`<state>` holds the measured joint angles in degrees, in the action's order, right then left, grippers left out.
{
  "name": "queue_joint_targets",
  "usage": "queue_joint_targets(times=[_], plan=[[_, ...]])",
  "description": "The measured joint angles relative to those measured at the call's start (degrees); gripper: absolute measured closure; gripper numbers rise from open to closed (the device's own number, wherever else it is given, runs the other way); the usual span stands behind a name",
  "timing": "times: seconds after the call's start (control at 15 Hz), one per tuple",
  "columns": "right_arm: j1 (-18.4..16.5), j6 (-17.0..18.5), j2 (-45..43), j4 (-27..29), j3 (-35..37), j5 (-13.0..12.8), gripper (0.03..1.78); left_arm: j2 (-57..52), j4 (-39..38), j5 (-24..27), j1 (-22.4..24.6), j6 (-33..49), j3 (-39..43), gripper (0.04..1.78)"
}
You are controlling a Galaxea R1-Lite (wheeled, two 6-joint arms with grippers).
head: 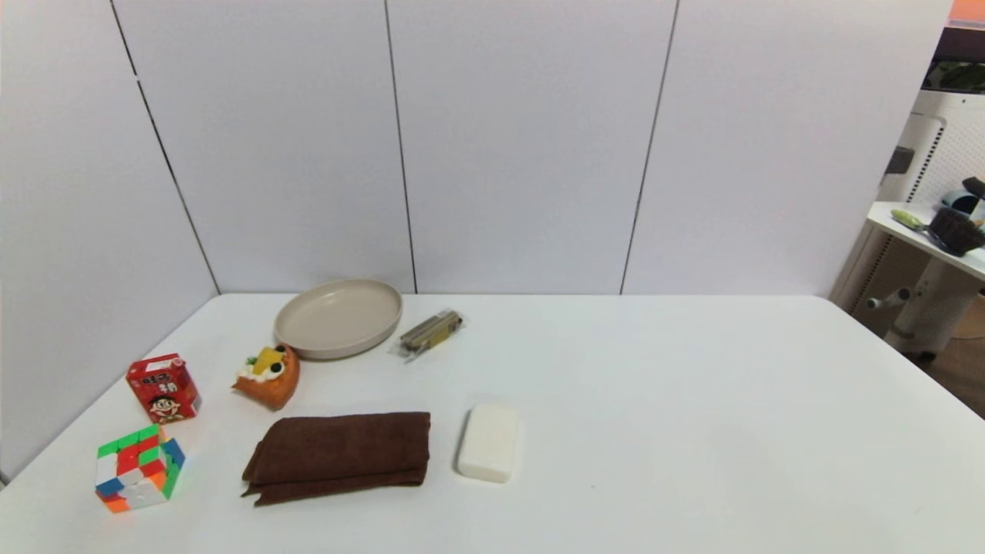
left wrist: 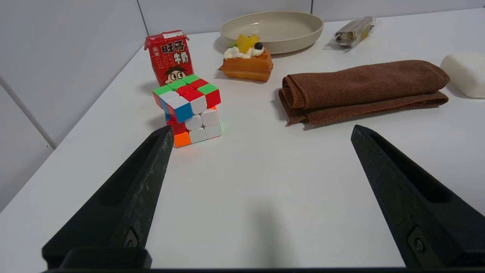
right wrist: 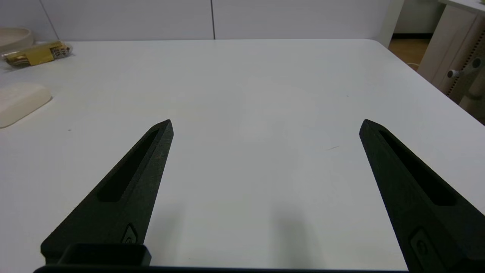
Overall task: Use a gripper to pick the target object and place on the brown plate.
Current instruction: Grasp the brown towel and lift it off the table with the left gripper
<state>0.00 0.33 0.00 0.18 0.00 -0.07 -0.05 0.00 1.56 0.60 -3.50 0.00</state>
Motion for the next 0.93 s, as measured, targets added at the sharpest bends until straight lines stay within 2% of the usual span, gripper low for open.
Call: queue_joint_targets(times=[0.73,0.93], plan=[[-0.02,0.0,0.0,0.0,0.0,-0.02,0.11,0.05,-0.13,-1.56,0.0,3.83,0.0,0.13],[-0.02,0.0,0.0,0.0,0.0,0.0,0.11,4.23,-0.07,-1.49,-0.02,2.65,-1.62,0.13]])
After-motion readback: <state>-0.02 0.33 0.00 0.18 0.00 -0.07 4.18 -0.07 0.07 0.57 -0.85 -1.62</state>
